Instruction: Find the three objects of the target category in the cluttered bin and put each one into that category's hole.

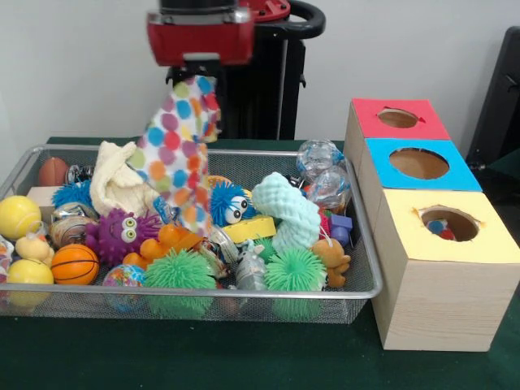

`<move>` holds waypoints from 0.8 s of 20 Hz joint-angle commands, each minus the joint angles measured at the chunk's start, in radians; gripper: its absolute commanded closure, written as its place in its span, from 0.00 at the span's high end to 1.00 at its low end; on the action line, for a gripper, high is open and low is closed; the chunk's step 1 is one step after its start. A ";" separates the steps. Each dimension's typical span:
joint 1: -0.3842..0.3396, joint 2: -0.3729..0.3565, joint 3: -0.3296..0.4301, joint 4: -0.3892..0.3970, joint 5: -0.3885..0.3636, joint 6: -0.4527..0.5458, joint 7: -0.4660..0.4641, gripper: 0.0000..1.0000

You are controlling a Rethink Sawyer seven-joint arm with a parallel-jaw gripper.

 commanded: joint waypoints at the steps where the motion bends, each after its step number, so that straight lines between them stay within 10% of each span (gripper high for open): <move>1: 0.158 0.036 -0.149 0.076 -0.071 -0.105 0.310 0.00; 12: 0.397 0.010 -0.225 0.116 0.070 -0.138 0.370 0.00; 16: 0.447 -0.125 -0.270 0.172 0.130 -0.072 0.389 0.00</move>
